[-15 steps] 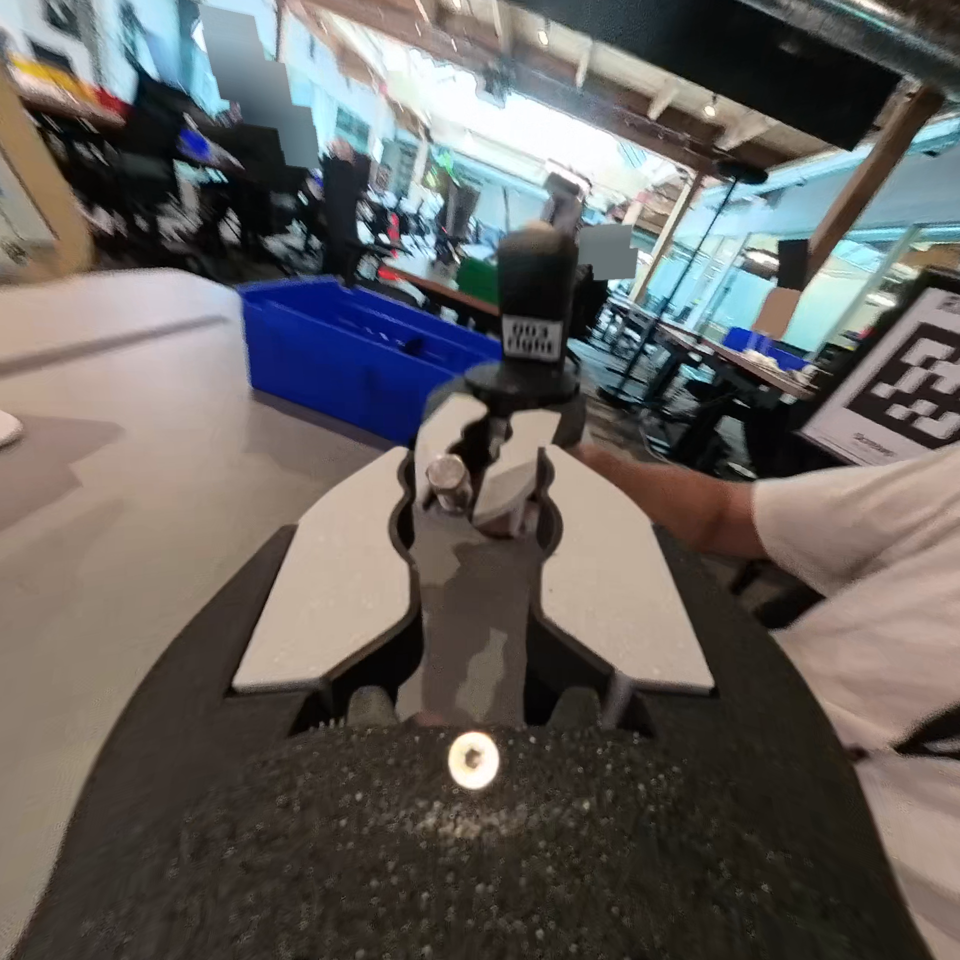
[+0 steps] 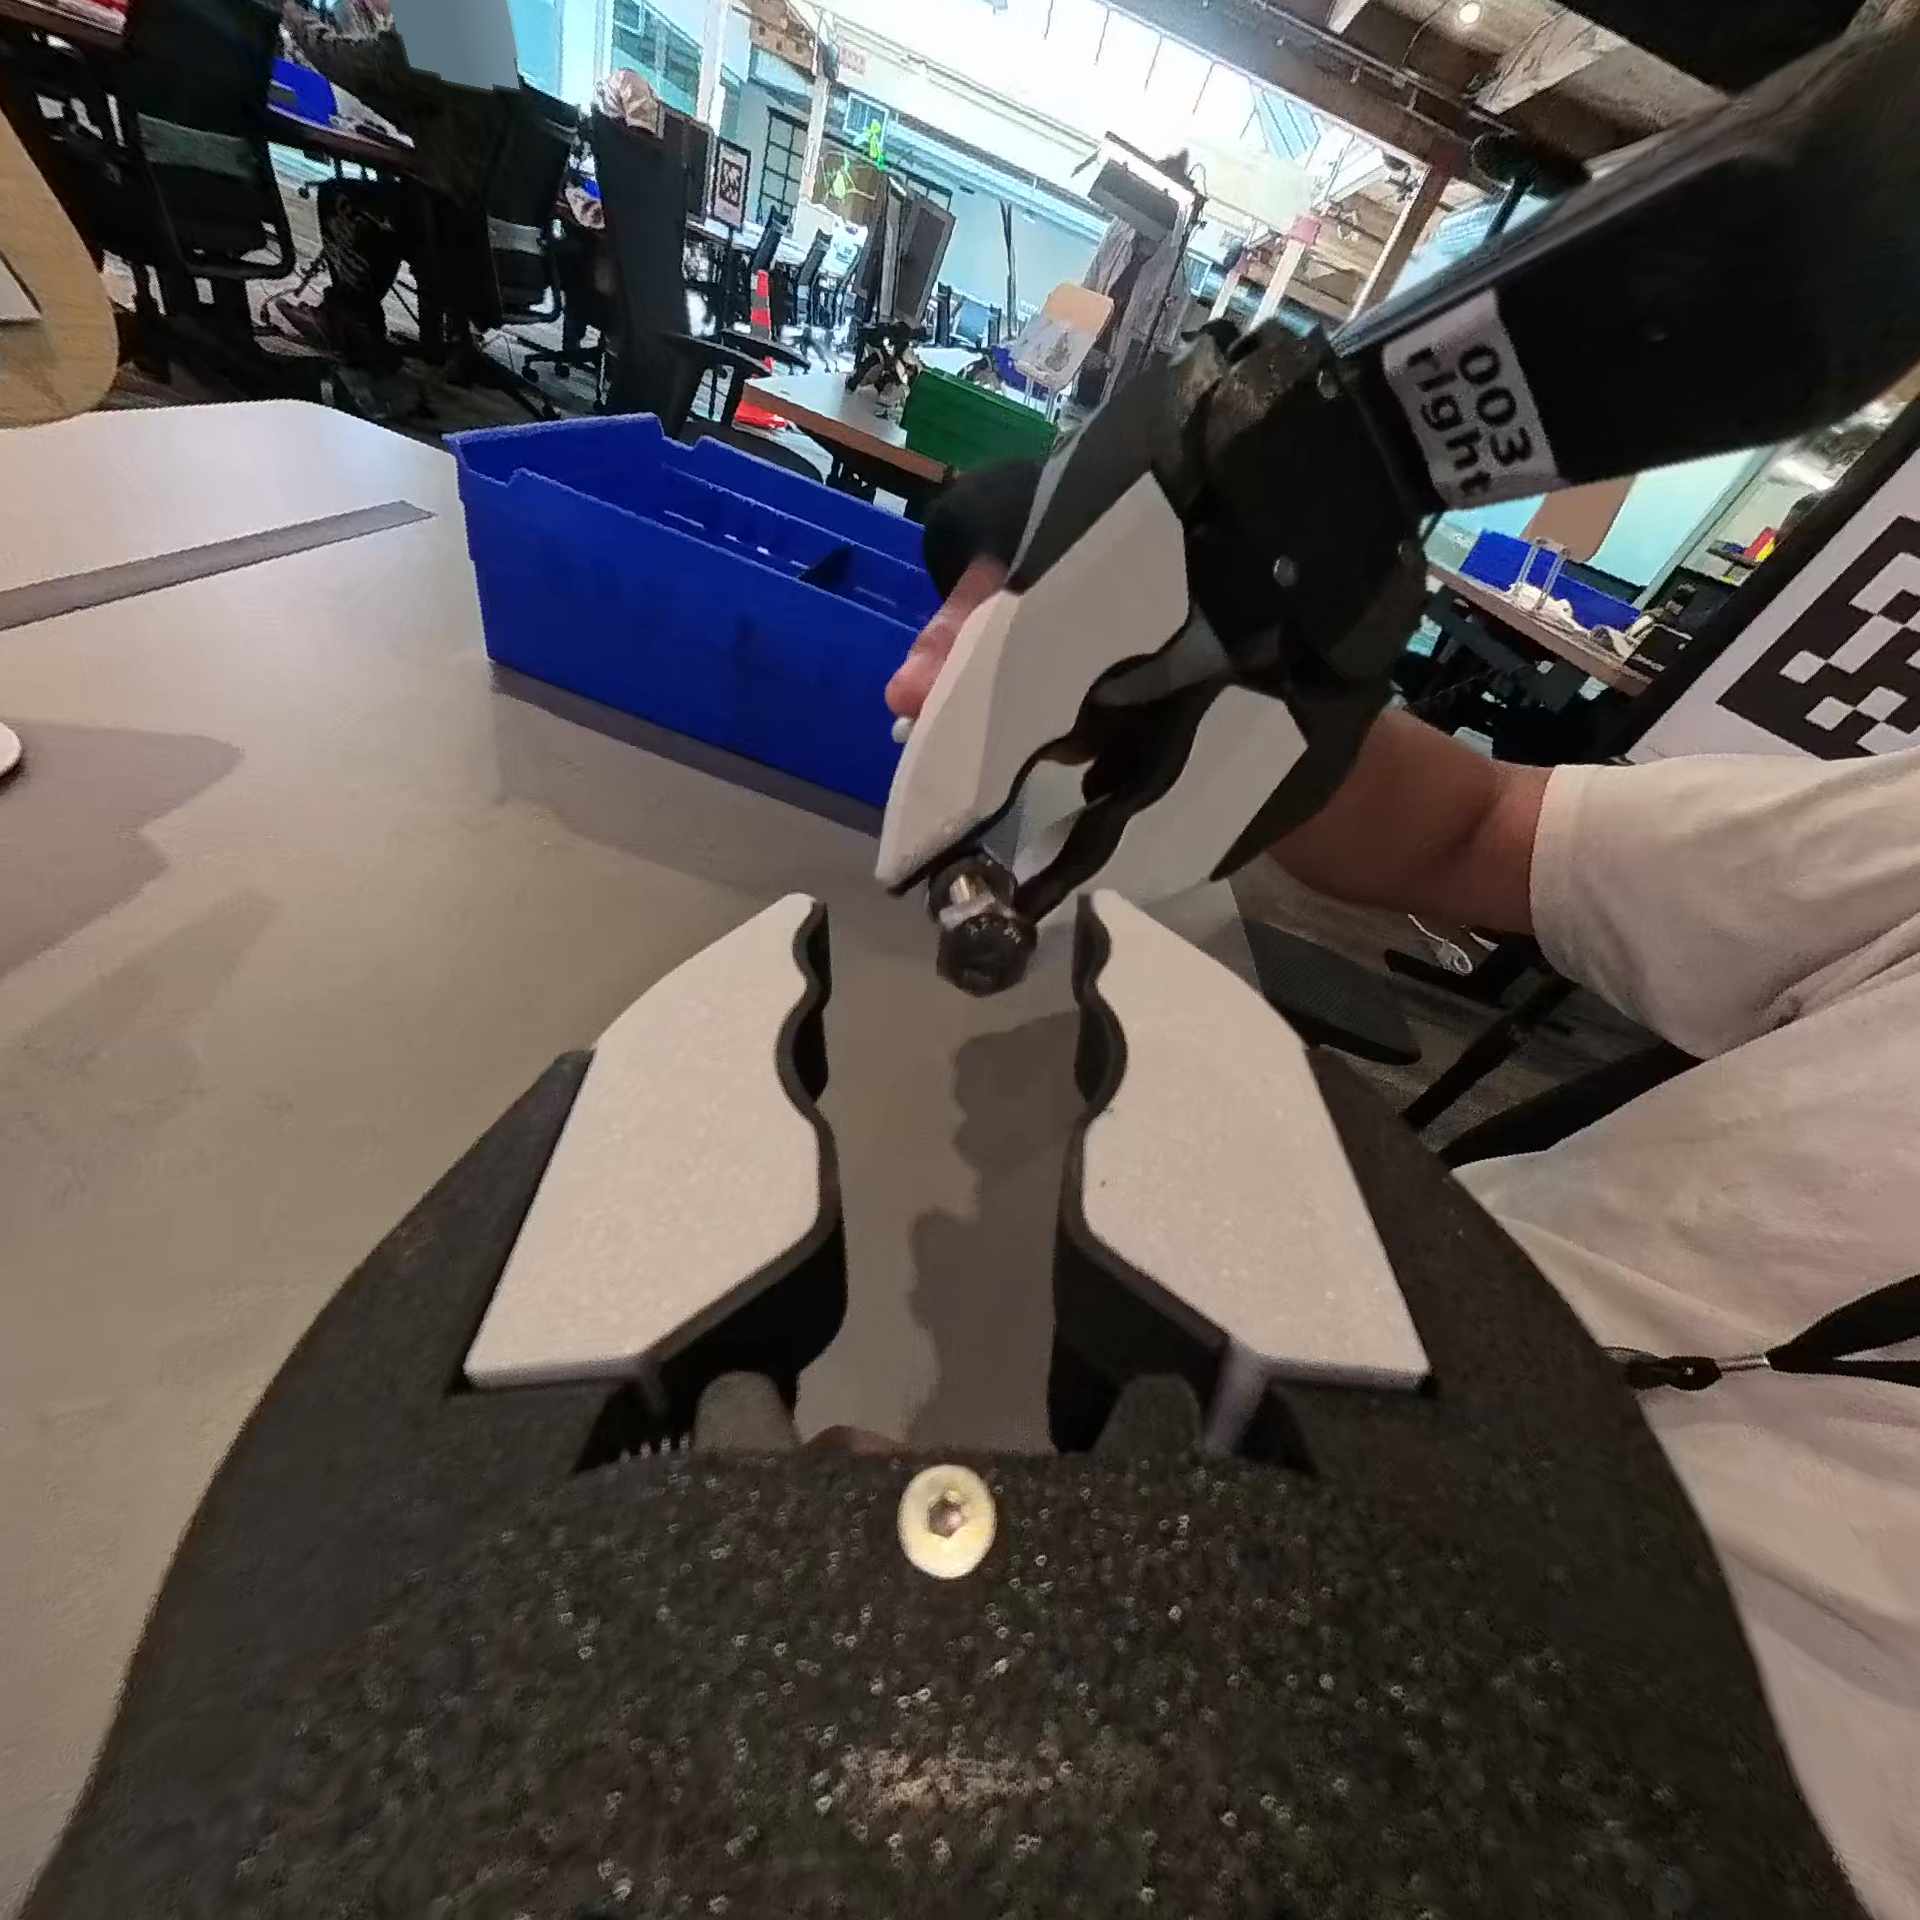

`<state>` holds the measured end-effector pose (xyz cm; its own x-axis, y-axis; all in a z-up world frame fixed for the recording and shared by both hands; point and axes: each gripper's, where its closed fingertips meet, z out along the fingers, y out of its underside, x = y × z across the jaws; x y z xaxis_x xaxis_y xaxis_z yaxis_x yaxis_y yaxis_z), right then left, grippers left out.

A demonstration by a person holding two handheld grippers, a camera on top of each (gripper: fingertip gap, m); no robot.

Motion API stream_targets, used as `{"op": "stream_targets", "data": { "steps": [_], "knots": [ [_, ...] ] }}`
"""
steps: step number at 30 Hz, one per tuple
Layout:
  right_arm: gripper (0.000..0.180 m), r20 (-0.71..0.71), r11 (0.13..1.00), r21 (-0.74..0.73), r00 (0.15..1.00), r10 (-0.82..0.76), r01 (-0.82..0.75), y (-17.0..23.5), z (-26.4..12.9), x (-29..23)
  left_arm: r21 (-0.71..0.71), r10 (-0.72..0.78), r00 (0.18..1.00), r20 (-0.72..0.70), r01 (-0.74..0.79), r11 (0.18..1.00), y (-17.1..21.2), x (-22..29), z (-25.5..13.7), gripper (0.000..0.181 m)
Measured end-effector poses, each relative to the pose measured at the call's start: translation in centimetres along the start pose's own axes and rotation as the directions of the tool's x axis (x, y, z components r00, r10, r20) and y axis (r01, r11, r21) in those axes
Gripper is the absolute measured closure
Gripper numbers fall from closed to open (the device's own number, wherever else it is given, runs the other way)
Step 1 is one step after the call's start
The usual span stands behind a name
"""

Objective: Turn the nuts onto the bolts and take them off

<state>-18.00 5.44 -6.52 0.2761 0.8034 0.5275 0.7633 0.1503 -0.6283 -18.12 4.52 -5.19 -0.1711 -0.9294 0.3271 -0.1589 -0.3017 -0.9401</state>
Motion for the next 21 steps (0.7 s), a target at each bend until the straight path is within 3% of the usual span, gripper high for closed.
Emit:
{"op": "stream_targets", "data": {
  "steps": [2,10,21],
  "knots": [
    [0.16,-0.025,0.999,-0.012,0.999,-0.031,0.031,-0.1,0.3,0.2,0.01,0.013,1.0,-0.012,-0.013,1.0,-0.2,0.3,-0.2,0.163],
    [0.16,-0.114,0.996,-0.008,0.99,-0.085,0.084,-0.5,0.3,0.7,0.025,-0.005,1.0,-0.031,0.006,1.0,-0.5,0.3,-0.4,0.163],
    [0.16,-0.076,0.999,0.041,0.997,-0.03,0.034,-1.1,-0.2,0.4,0.056,0.041,0.998,-0.049,-0.038,0.998,-0.8,1.0,-0.6,0.151]
  ]
}}
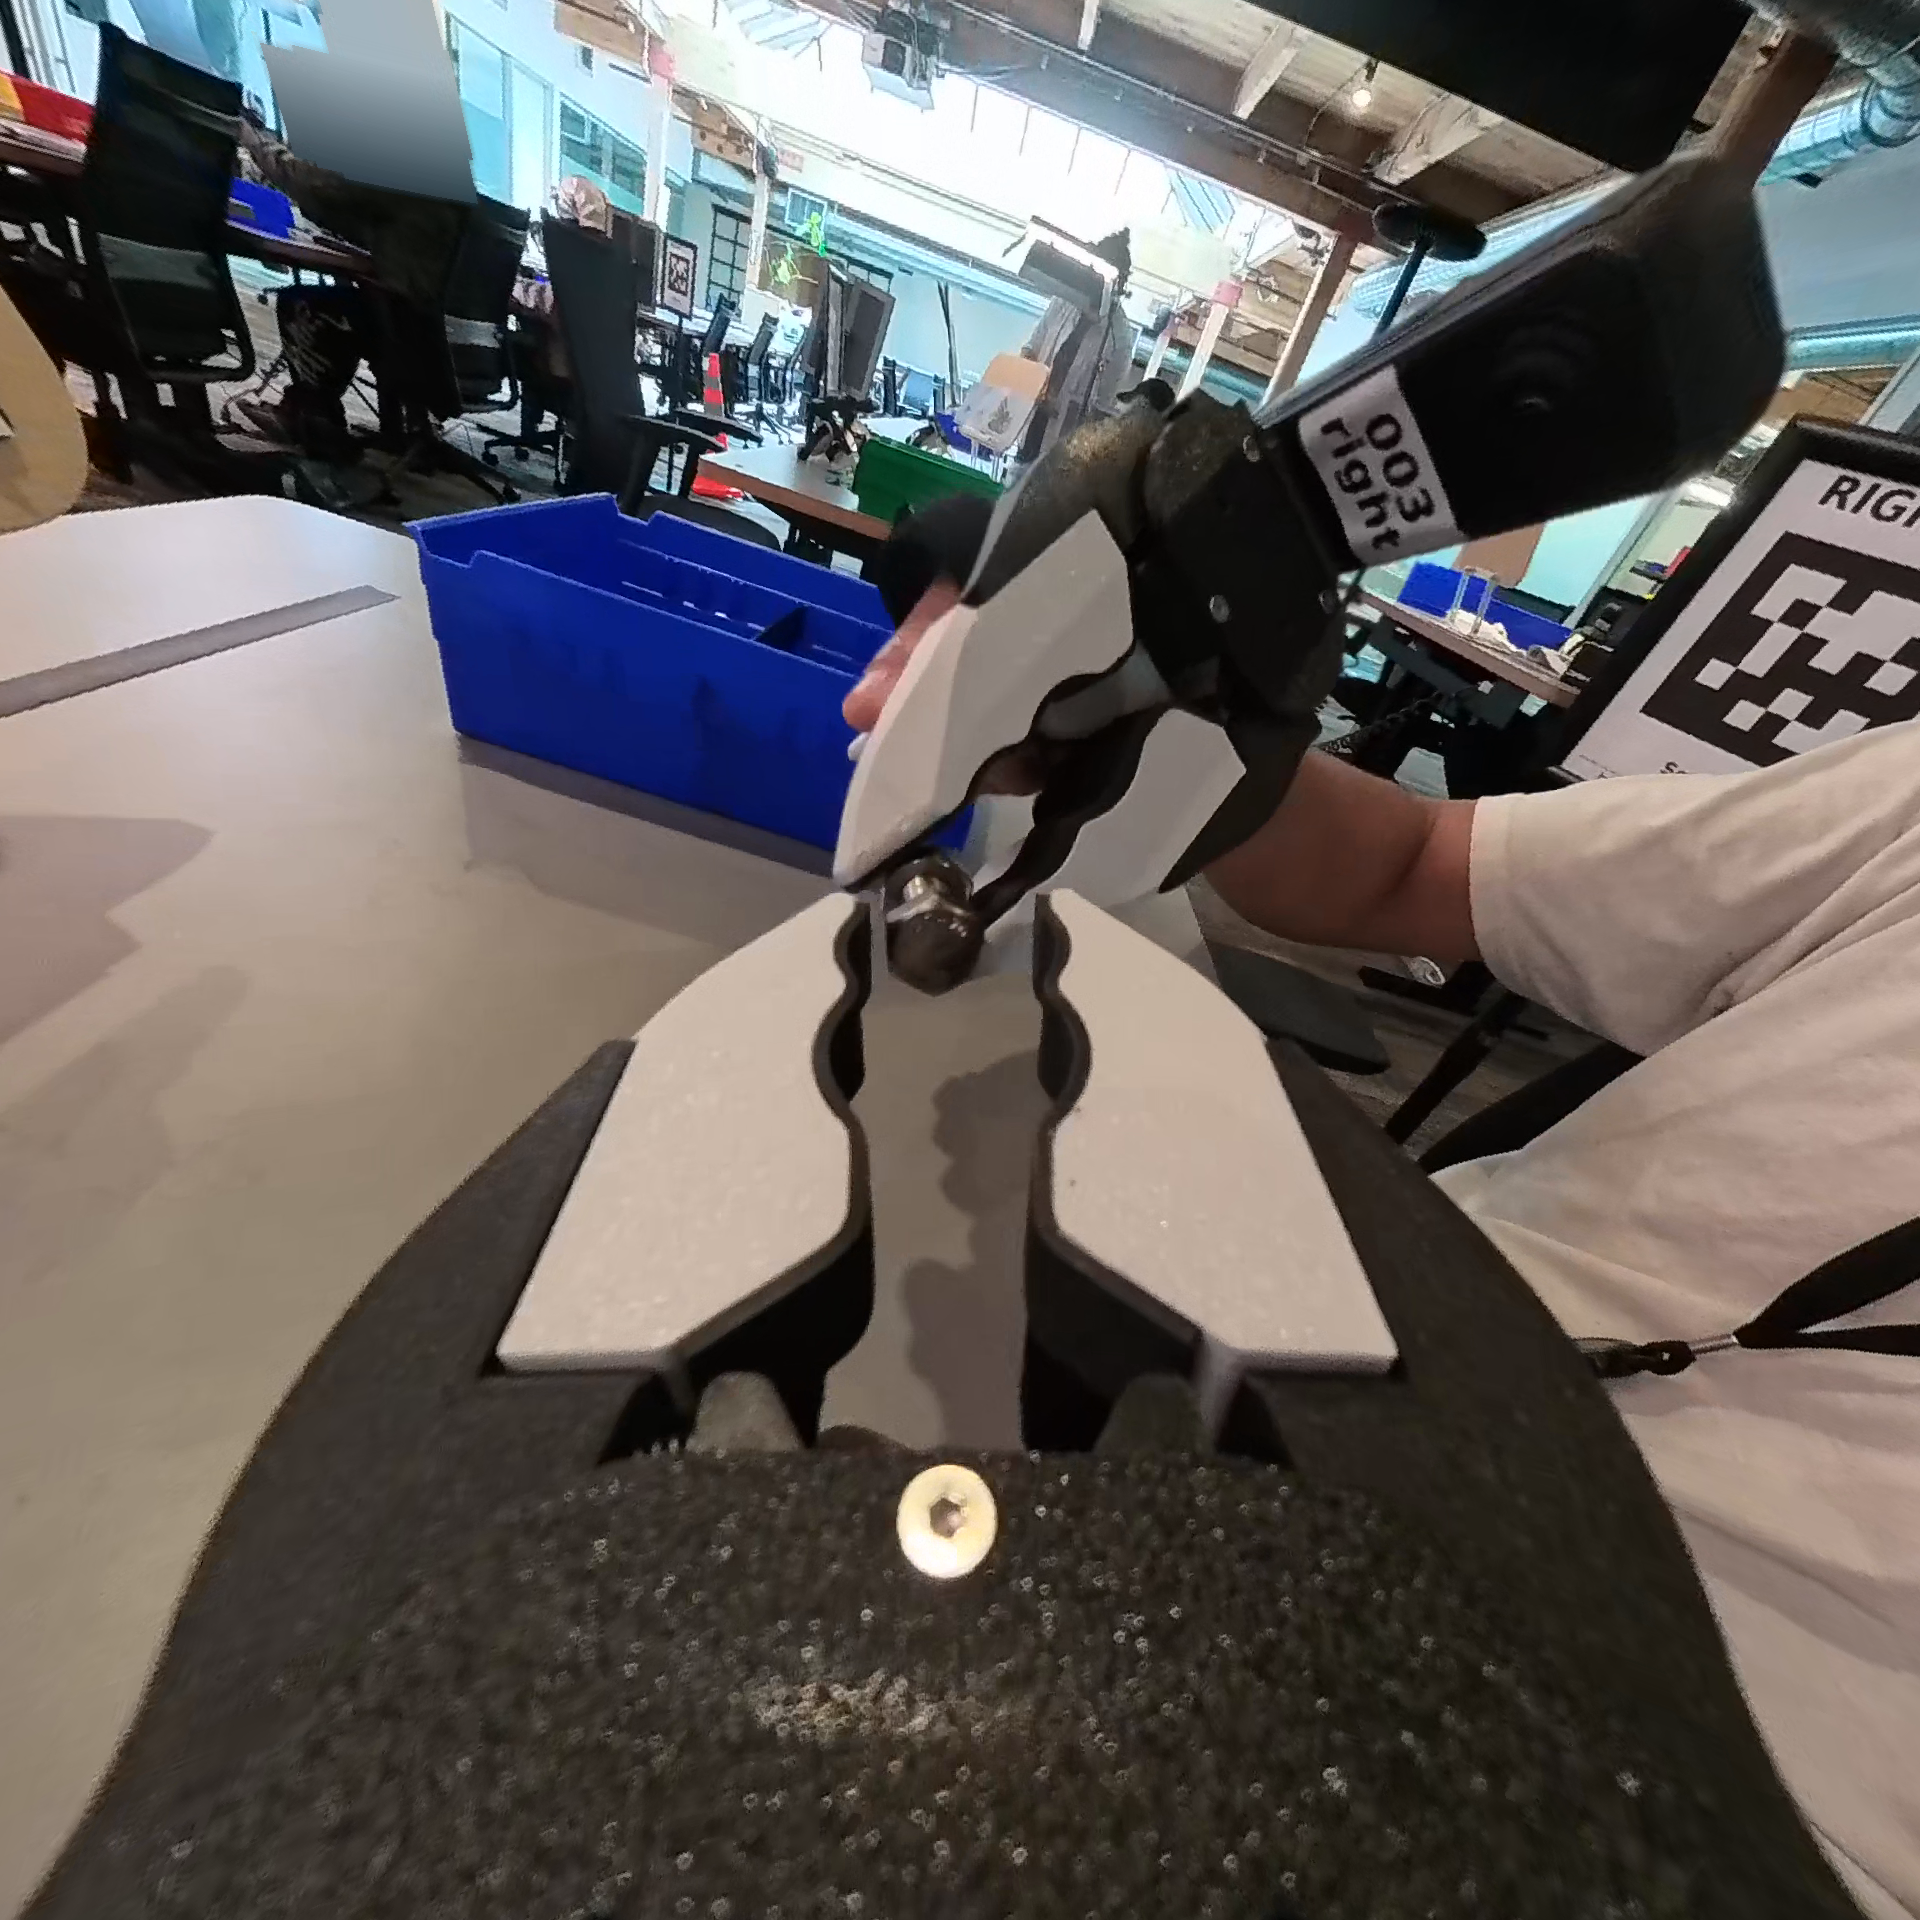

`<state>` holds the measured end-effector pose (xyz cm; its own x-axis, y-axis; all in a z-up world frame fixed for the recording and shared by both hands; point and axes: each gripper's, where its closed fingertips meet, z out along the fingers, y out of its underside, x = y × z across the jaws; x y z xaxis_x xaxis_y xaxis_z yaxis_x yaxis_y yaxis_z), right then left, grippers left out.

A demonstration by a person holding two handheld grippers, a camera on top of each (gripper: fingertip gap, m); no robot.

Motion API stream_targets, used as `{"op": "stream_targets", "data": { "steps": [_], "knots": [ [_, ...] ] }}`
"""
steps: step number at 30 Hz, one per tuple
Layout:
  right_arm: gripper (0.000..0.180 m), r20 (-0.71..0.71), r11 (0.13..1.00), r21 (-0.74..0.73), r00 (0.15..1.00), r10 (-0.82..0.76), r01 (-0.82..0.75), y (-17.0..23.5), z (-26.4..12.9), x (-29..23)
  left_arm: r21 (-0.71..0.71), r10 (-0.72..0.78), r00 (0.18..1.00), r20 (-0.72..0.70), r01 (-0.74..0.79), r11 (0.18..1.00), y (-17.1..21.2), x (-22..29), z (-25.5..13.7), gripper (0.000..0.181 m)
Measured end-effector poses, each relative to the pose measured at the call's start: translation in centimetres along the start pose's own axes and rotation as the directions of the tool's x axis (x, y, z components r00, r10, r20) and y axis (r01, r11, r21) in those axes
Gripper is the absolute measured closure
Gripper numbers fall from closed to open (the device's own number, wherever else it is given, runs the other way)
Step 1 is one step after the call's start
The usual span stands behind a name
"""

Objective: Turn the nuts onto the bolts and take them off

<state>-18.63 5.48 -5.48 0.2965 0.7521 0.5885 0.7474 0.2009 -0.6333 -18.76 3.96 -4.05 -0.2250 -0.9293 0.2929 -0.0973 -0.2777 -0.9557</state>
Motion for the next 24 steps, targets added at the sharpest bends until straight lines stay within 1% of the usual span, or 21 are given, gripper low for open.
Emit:
{"op": "stream_targets", "data": {
  "steps": [2,4,10,12,13,15,16,17,18,19,20,21,22,23,24],
  "knots": [
    [0.16,-0.004,1.0,0.001,1.0,-0.003,0.003,-0.1,0.1,0.0,-0.01,0.003,1.0,0.007,-0.003,1.0,0.2,-0.1,0.1,0.154],
    [0.16,0.001,1.0,0.012,1.0,0.01,-0.01,-0.3,0.1,-0.1,-0.018,0.013,1.0,0.017,-0.013,1.0,0.4,-0.3,0.1,0.163],
    [0.16,-0.008,0.999,0.035,1.0,0.023,-0.023,-0.8,0.0,-0.2,-0.014,0.036,0.999,0.001,-0.036,0.999,0.2,0.0,-0.1,0.164],
    [0.16,-0.019,0.995,0.094,0.999,0.037,-0.036,-1.3,-0.4,-0.2,0.015,0.019,0.999,-0.03,-0.019,1.0,-0.2,0.3,-0.3,0.164],
    [0.154,-0.031,0.988,0.142,0.997,0.068,-0.063,-1.5,-0.7,-0.1,0.041,0.013,0.999,-0.034,-0.012,0.999,-0.5,0.2,-0.6,0.164],
    [0.141,-0.009,0.944,0.263,0.978,0.21,-0.2,-1.4,-1.0,-0.1,0.102,-0.004,0.999,-0.052,0.009,0.995,-1.4,0.2,-1.3,0.164],
    [0.135,0.057,0.896,0.32,0.951,0.305,-0.307,-1.1,-1.0,-0.5,0.127,-0.013,0.998,-0.066,0.021,0.992,-1.8,0.3,-1.7,0.164],
    [0.131,0.167,0.816,0.371,0.896,0.411,-0.443,-0.9,-0.9,-1.0,0.149,-0.015,0.997,-0.071,0.025,0.989,-2.2,0.2,-1.9,0.164],
    [0.128,0.3,0.705,0.399,0.81,0.504,-0.586,-0.8,-0.9,-1.5,0.161,-0.01,0.997,-0.074,0.022,0.987,-2.3,0.2,-2.1,0.164],
    [0.122,0.449,0.581,0.381,0.694,0.564,-0.719,-0.7,-0.8,-2.2,0.159,-0.007,0.996,-0.085,0.021,0.987,-2.2,0.4,-2.0,0.164],
    [0.114,0.592,0.474,0.32,0.563,0.576,-0.821,-1.1,-1.0,-3.0,0.151,-0.006,0.995,-0.1,0.022,0.988,-2.0,0.6,-1.9,0.164],
    [0.113,0.684,0.414,0.265,0.472,0.555,-0.871,-1.7,-1.3,-3.5,0.142,-0.004,0.993,-0.114,0.021,0.99,-1.8,0.8,-1.6,0.164],
    [0.113,0.728,0.358,0.252,0.42,0.542,-0.899,-2.0,-1.6,-3.4,0.13,0.001,0.992,-0.125,0.015,0.991,-1.4,1.1,-1.2,0.164],
    [0.114,0.745,0.3,0.255,0.384,0.546,-0.919,-2.0,-1.6,-3.0,0.116,0.008,0.991,-0.131,0.008,0.993,-1.0,1.3,-0.9,0.164],
    [0.115,0.764,0.261,0.248,0.353,0.539,-0.933,-2.1,-1.7,-2.8,0.098,0.015,0.992,-0.128,-0.003,0.995,-0.6,1.4,-0.5,0.164]
  ]
}}
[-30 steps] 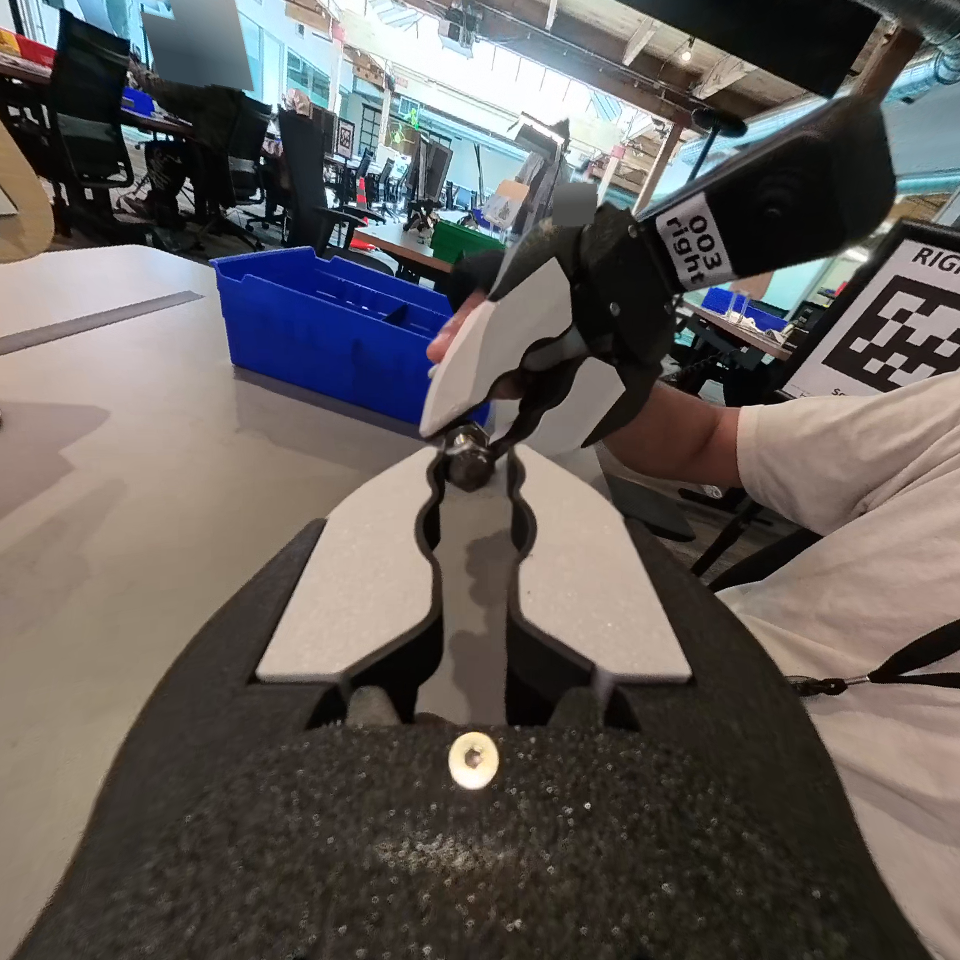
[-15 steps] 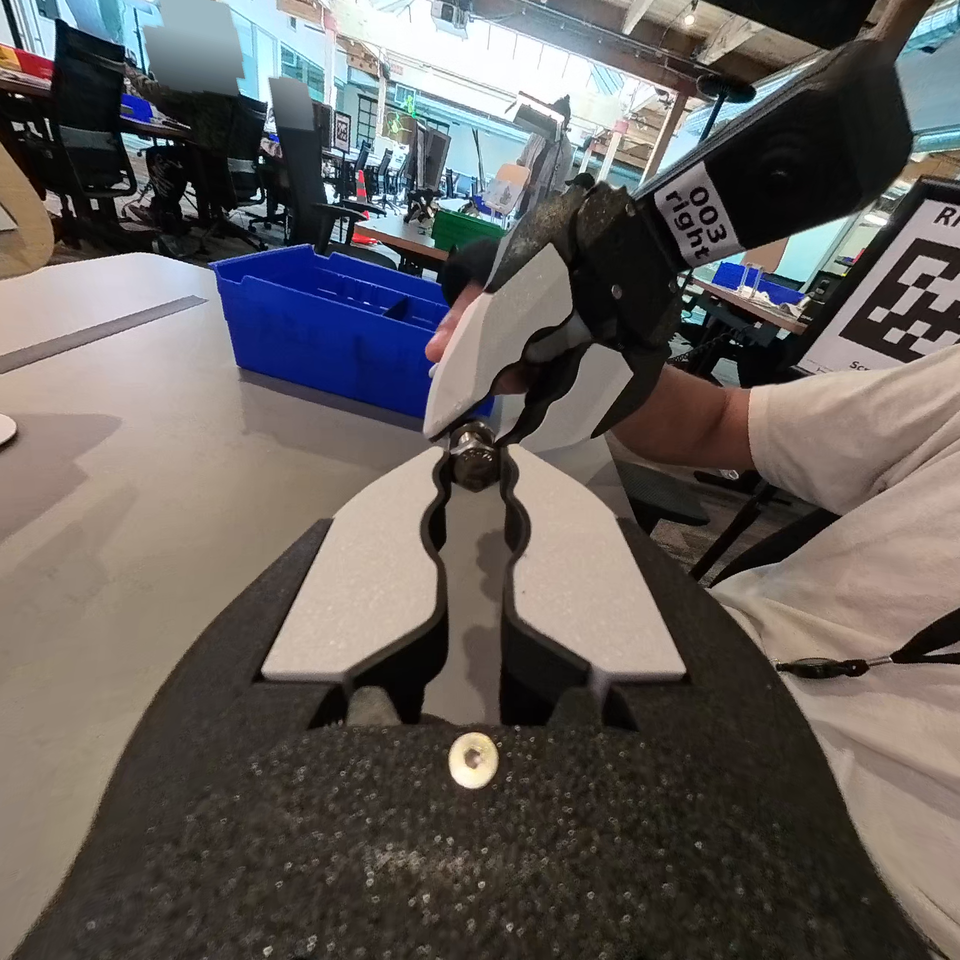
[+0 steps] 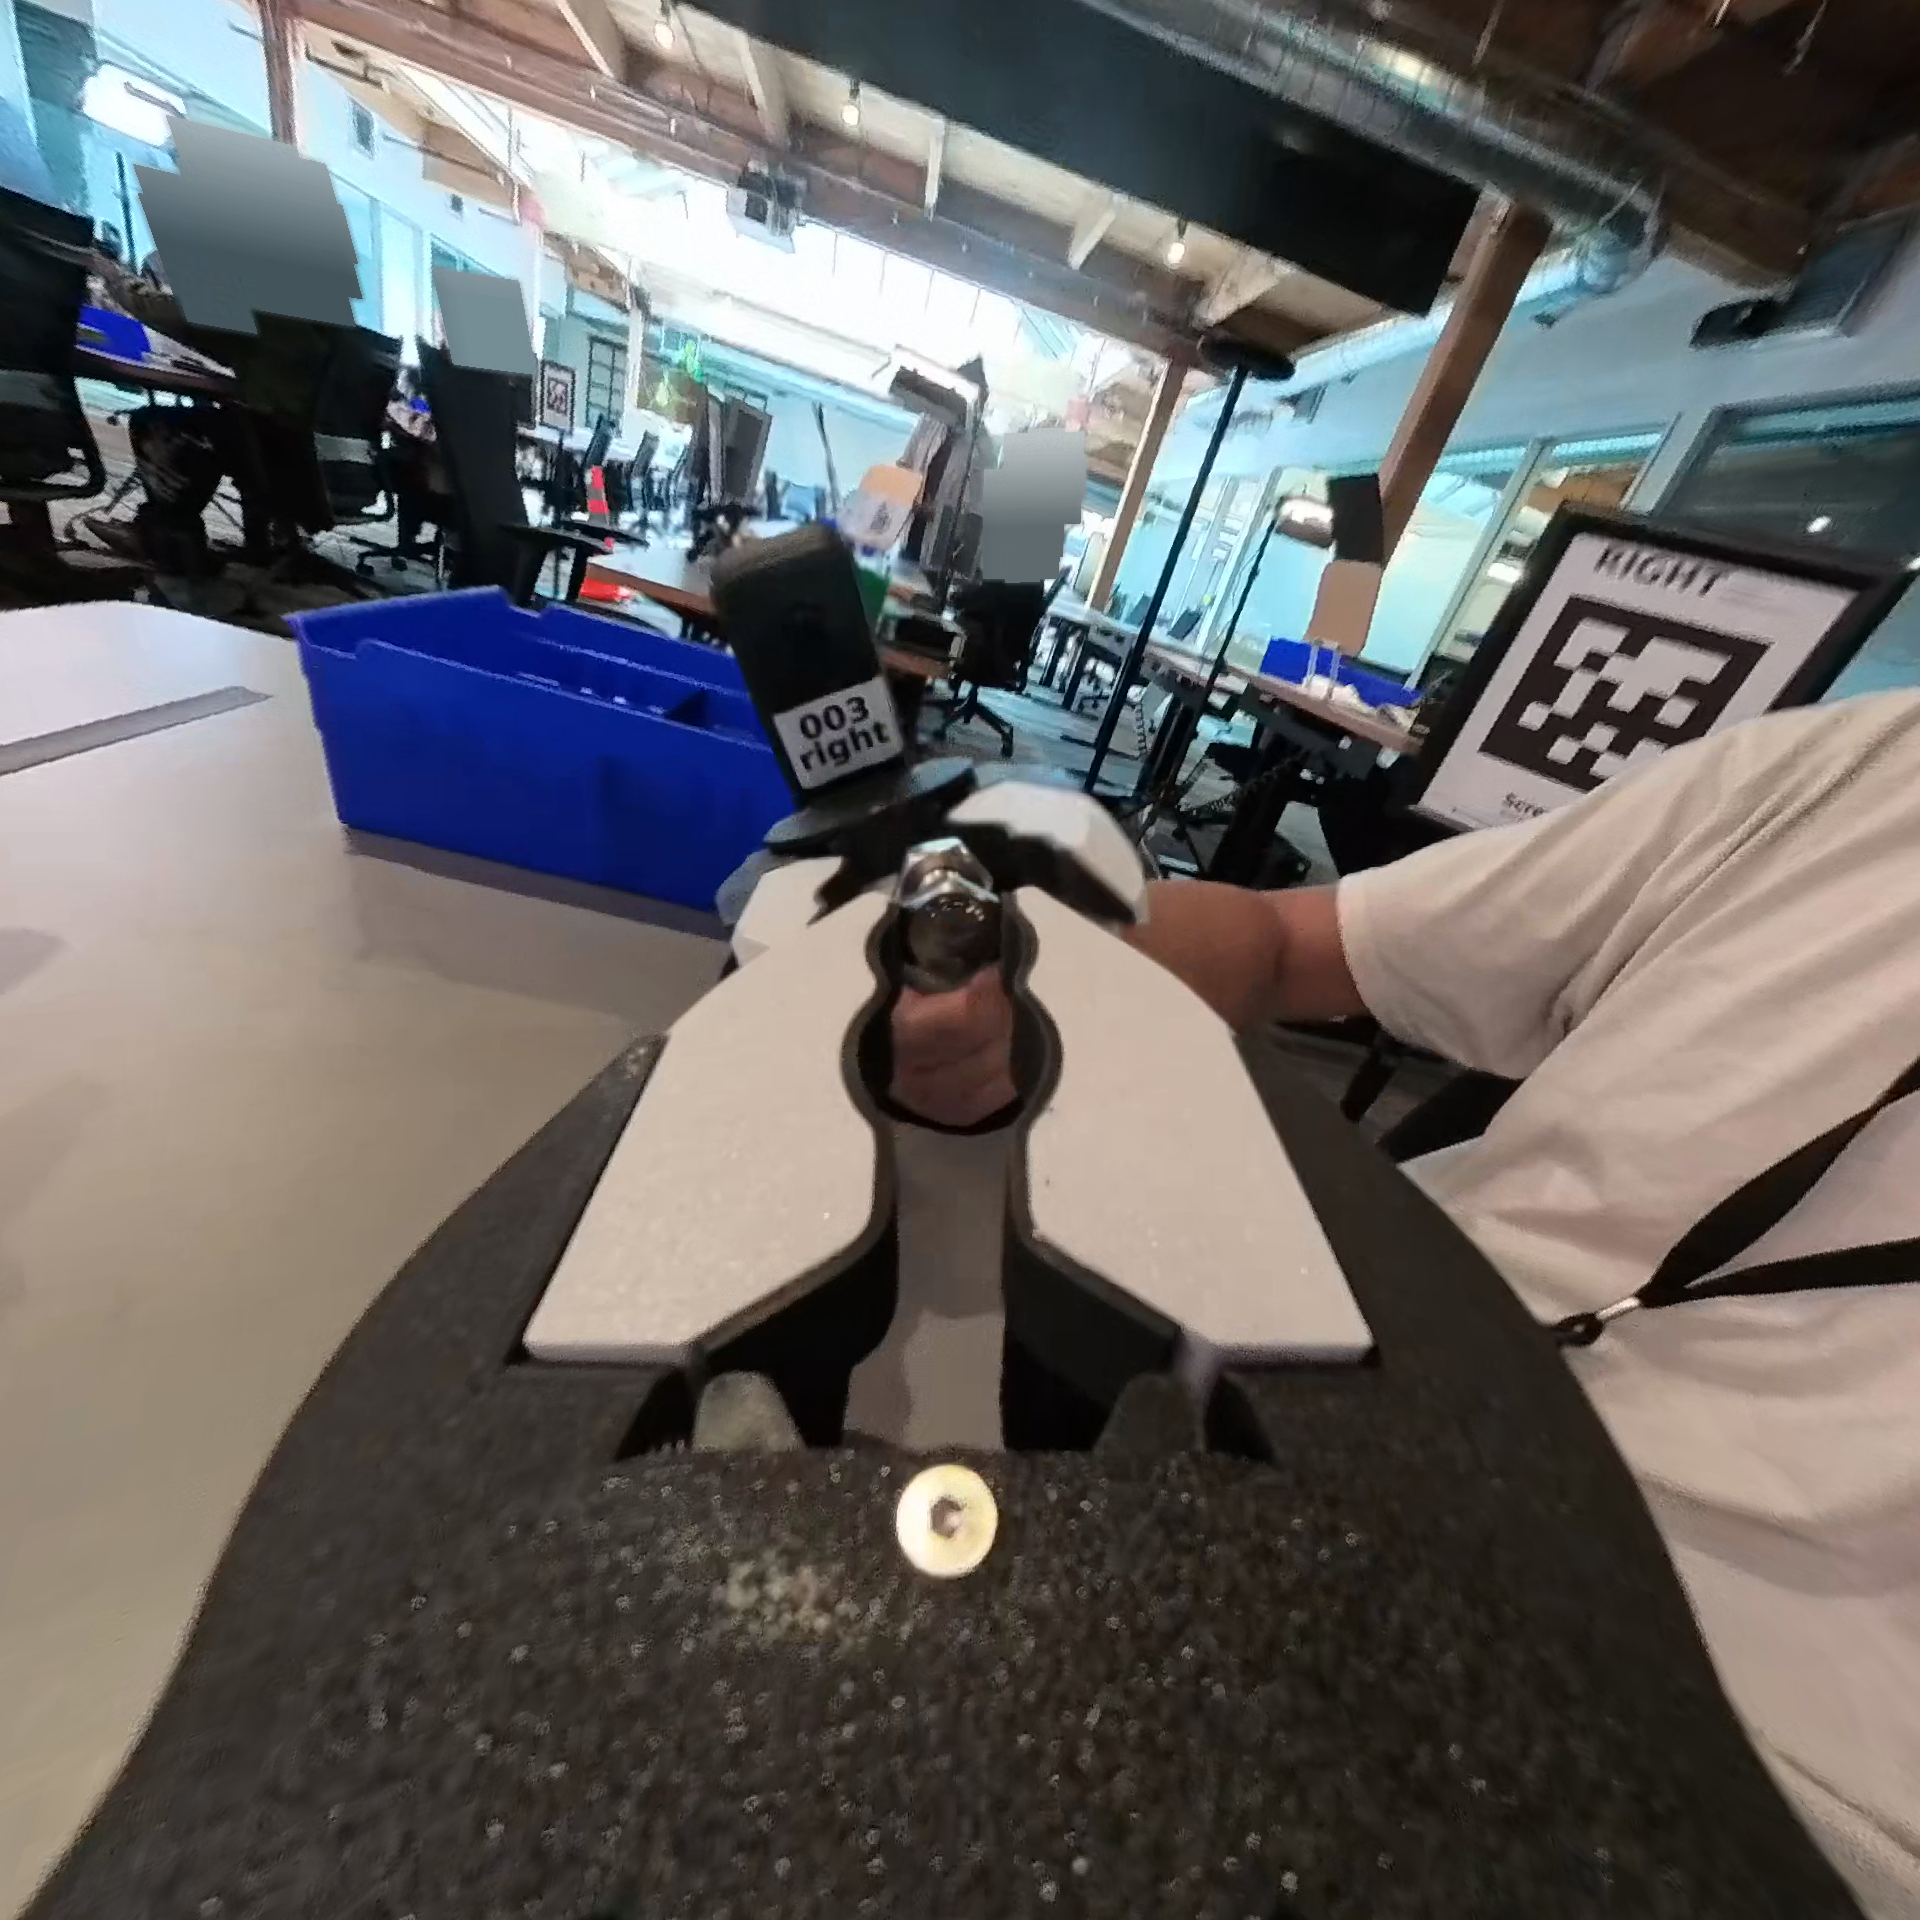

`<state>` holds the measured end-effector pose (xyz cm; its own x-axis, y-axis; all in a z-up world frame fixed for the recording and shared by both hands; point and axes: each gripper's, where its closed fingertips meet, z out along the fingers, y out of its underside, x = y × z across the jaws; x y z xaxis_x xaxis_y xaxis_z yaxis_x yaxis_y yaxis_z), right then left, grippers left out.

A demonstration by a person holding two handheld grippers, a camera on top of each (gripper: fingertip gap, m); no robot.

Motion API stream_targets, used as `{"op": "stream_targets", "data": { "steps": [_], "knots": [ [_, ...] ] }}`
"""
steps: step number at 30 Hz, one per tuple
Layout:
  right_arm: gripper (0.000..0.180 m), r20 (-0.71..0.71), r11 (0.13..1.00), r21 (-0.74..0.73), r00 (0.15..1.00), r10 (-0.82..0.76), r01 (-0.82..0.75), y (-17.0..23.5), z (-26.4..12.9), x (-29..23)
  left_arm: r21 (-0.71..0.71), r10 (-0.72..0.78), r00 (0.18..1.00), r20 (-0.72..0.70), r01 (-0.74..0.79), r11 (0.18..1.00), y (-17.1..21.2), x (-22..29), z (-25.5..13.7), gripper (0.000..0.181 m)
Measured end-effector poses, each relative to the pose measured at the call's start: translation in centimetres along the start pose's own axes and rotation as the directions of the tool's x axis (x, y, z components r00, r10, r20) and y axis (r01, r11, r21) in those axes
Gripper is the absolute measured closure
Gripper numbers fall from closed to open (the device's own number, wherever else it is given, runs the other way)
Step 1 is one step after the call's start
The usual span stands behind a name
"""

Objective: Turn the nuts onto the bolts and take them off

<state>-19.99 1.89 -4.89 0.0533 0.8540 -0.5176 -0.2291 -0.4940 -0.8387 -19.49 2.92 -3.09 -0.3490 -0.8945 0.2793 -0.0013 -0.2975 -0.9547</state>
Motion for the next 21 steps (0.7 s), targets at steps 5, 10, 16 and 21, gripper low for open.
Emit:
{"op": "stream_targets", "data": {
  "steps": [5,10,16,21],
  "knots": [
    [0.12,0.015,0.999,0.015,0.999,-0.052,0.051,-0.9,-0.7,-1.1,-0.069,0.052,0.997,0.049,-0.048,0.996,1.4,-0.6,0.8,0.163],
    [0.131,0.01,0.98,0.144,0.99,-0.139,0.136,-3.9,-2.4,-2.4,-0.11,0.051,0.994,0.097,-0.04,0.993,2.3,-1.8,0.6,0.164],
    [0.124,-0.029,0.997,-0.015,0.996,-0.08,0.079,-0.8,-1.5,-0.1,-0.043,0.038,0.997,0.064,-0.035,0.998,1.1,-1.2,0.3,0.164],
    [0.123,0.035,0.992,0.077,0.994,-0.103,0.1,-2.3,-1.6,-1.6,-0.065,0.039,0.997,0.066,-0.035,0.997,1.4,-1.2,0.5,0.164]
  ]
}}
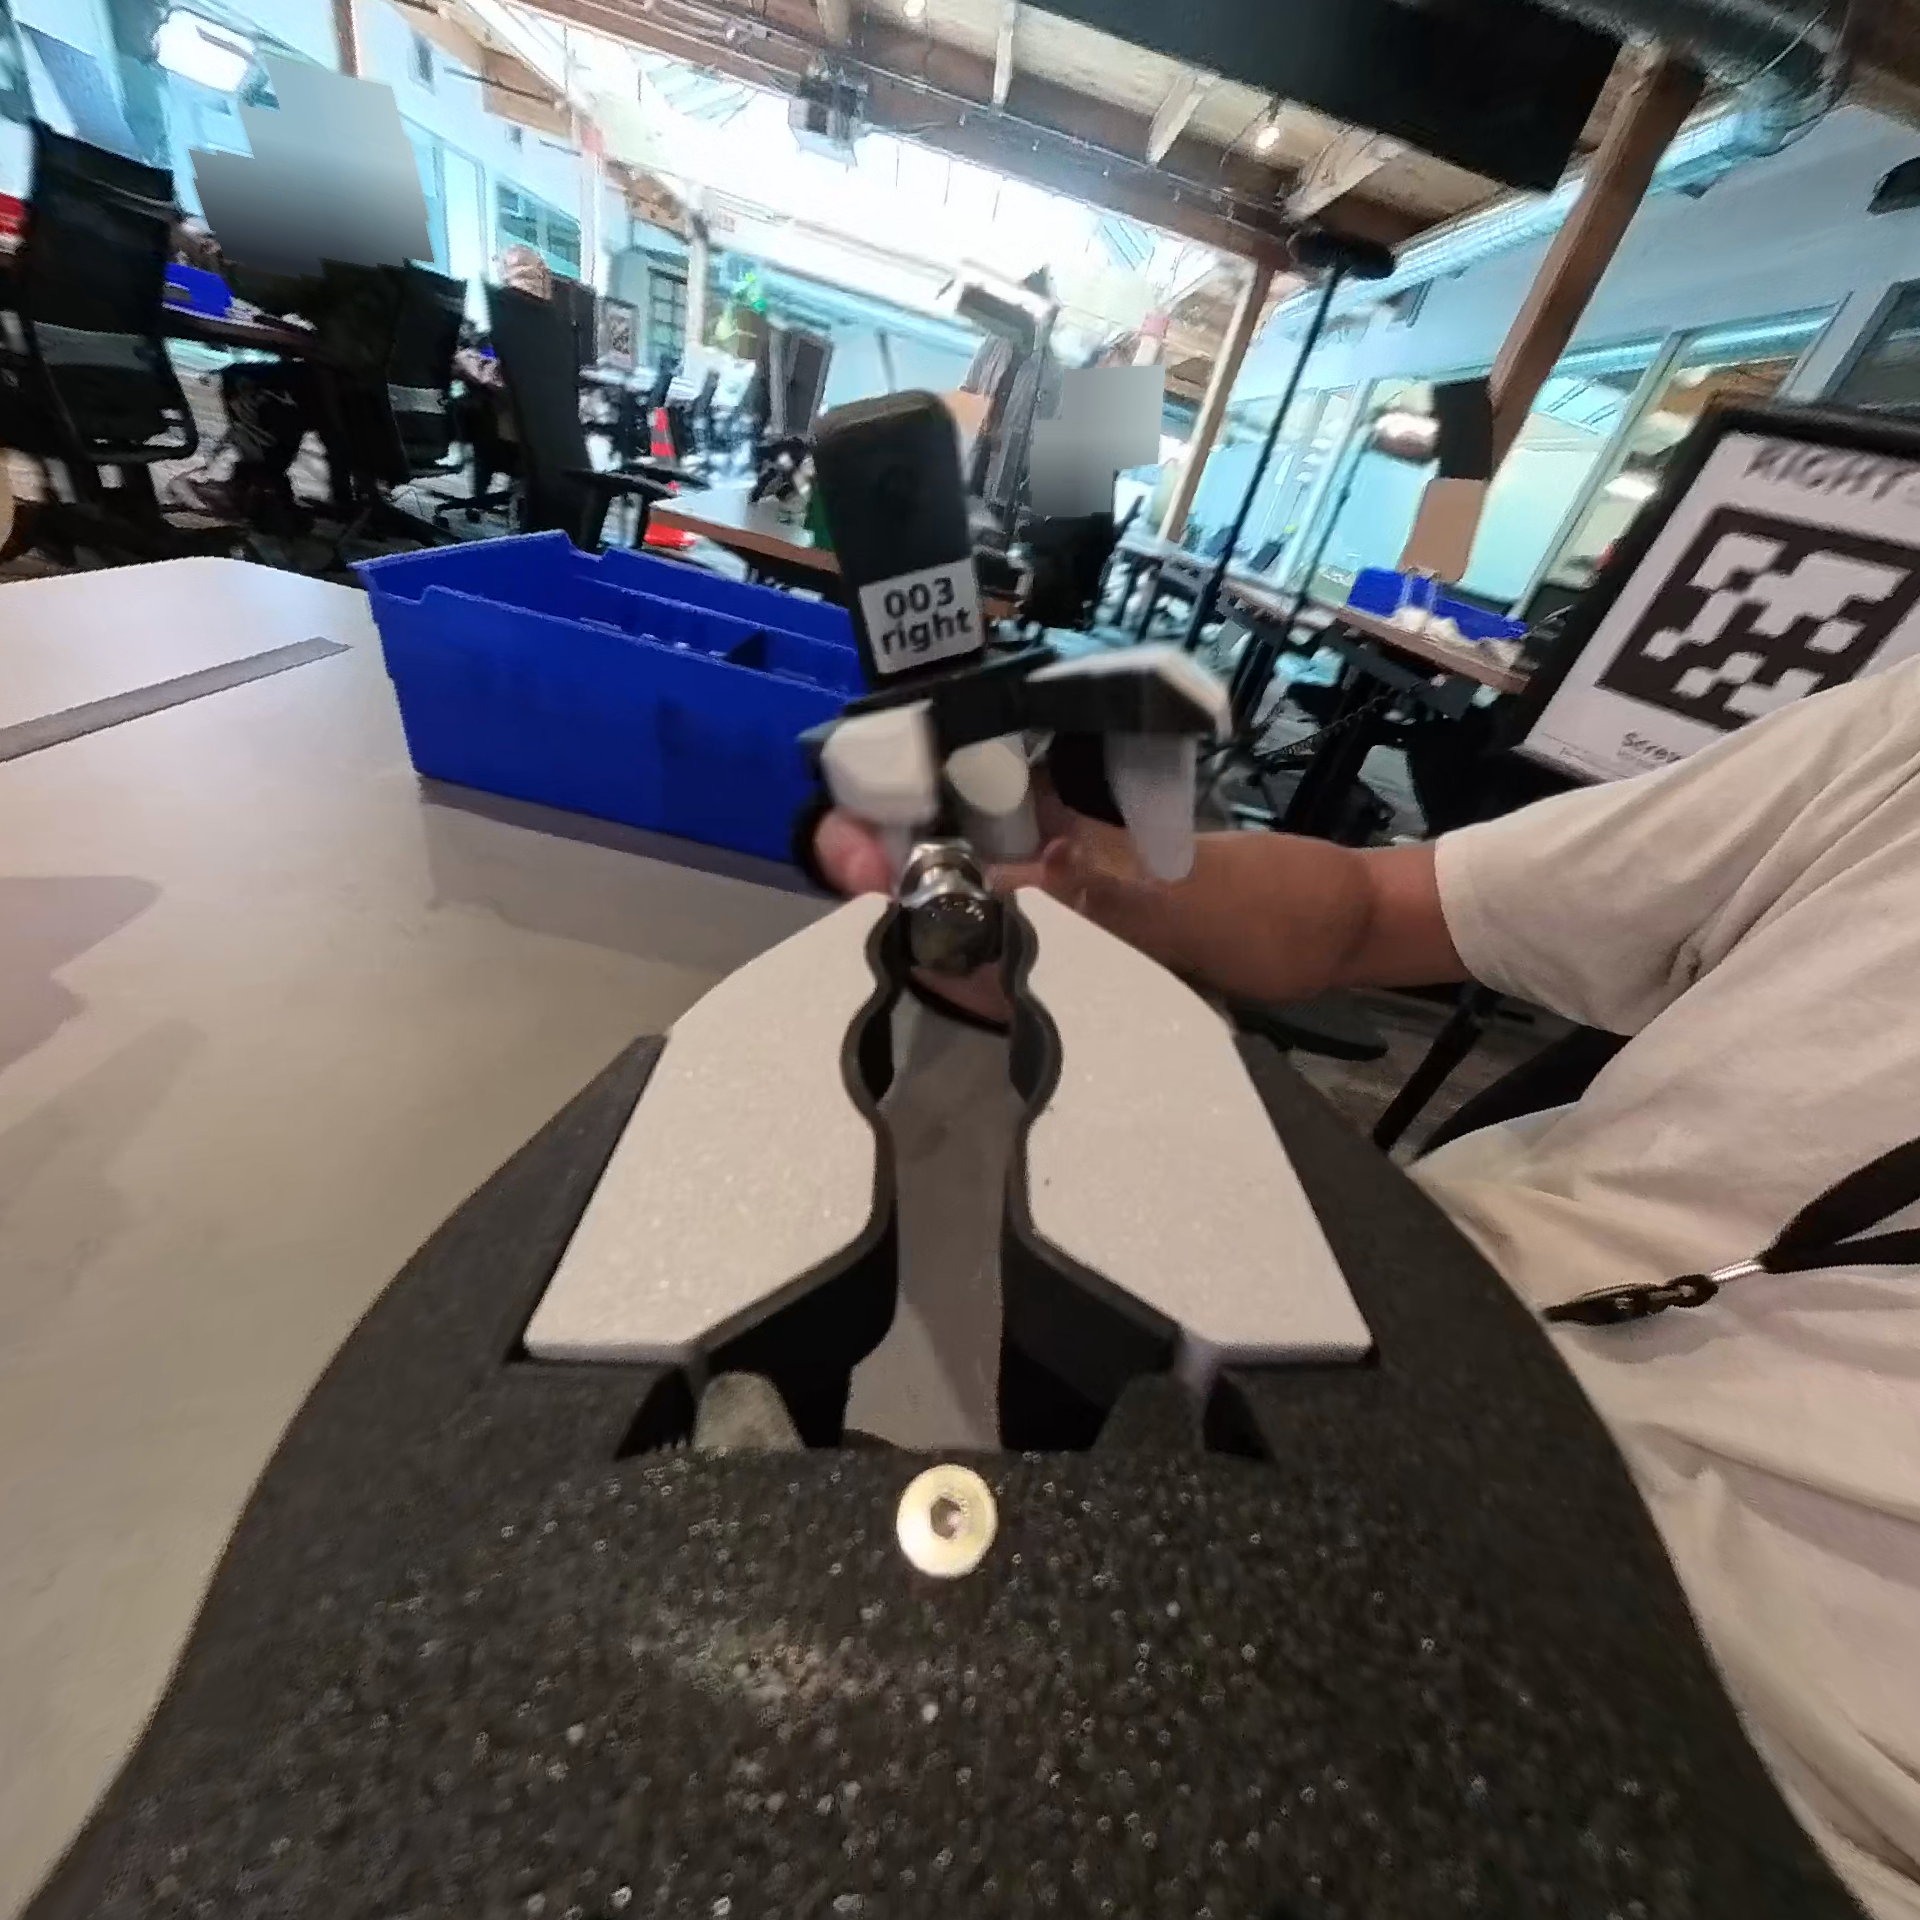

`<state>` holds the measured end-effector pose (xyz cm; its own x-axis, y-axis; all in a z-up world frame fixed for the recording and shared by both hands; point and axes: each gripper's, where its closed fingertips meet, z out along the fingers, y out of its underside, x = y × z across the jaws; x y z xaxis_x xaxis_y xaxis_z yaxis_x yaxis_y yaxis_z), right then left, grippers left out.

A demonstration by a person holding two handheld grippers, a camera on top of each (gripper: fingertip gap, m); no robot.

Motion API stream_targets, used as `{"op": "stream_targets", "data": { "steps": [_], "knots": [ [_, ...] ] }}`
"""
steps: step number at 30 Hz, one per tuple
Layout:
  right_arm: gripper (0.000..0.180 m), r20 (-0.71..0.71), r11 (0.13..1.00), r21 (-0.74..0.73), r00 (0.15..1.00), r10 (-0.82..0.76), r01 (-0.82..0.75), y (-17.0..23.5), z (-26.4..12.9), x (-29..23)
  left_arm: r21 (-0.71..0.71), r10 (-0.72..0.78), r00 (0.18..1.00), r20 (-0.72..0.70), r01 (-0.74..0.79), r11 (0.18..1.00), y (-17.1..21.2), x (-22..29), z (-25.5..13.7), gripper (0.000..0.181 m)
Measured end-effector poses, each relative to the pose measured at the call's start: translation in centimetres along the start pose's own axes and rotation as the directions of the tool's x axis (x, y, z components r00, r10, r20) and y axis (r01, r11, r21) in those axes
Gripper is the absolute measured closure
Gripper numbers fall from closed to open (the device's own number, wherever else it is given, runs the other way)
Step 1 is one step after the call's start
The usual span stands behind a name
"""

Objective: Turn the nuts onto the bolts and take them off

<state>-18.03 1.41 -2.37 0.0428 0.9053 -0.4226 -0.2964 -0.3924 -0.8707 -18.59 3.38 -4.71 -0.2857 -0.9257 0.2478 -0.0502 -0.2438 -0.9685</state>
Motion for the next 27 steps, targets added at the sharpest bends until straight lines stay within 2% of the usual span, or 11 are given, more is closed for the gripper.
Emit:
{"op": "stream_targets", "data": {
  "steps": [2,5,8,11,12,15,18,21,24,26,27],
  "knots": [
    [0.128,-0.006,0.998,0.059,1.0,0.01,-0.009,-1.1,-0.7,0.2,-0.023,0.017,1.0,0.015,-0.017,1.0,0.4,-0.1,0.2,0.164],
    [0.126,-0.076,0.999,-0.029,0.997,0.012,-0.014,0.6,-0.9,1.9,-0.008,0.015,1.0,-0.008,-0.015,1.0,0.2,0.4,0.3,0.164],
    [0.124,-0.047,0.994,-0.105,0.998,0.033,-0.038,2.3,0.0,1.6,-0.008,0.023,1.0,-0.009,-0.023,1.0,0.1,0.7,0.4,0.164],
    [0.118,-0.016,0.998,-0.057,1.0,-0.008,0.007,1.0,0.3,0.4,-0.021,0.022,1.0,0.007,-0.022,1.0,0.3,0.3,0.4,0.164],
    [0.128,0.011,0.999,-0.021,0.999,-0.032,0.032,0.1,0.0,-0.3,-0.027,0.022,0.999,0.022,-0.022,0.999,0.5,-0.1,0.4,0.164],
    [0.133,-0.021,0.997,0.052,0.998,-0.051,0.052,-1.7,-1.1,-0.2,-0.037,0.017,0.999,0.031,-0.015,0.999,0.8,-0.4,0.4,0.164],
    [0.129,-0.08,0.998,-0.059,0.996,-0.03,0.026,0.7,-0.8,1.5,-0.016,0.024,1.0,0.019,-0.024,1.0,0.3,0.0,0.4,0.164],
    [0.127,-0.062,0.99,-0.14,0.998,-0.017,0.008,2.7,0.3,1.5,-0.008,0.029,0.999,0.019,-0.029,1.0,0.1,0.1,0.4,0.163],
    [0.118,-0.056,0.993,-0.103,0.997,-0.06,0.054,1.4,0.5,0.9,-0.012,0.018,1.0,0.008,-0.018,1.0,0.2,0.1,0.3,0.164],
    [0.132,-0.018,0.997,-0.001,0.997,-0.078,0.078,-0.5,0.0,-0.1,-0.04,0.026,0.999,0.029,-0.025,0.999,0.8,-0.3,0.5,0.164],
    [0.133,-0.026,0.997,0.035,0.998,-0.065,0.066,-1.3,-0.4,0.0,-0.049,0.027,0.999,0.029,-0.026,0.998,1.0,-0.3,0.6,0.164]
  ]
}}
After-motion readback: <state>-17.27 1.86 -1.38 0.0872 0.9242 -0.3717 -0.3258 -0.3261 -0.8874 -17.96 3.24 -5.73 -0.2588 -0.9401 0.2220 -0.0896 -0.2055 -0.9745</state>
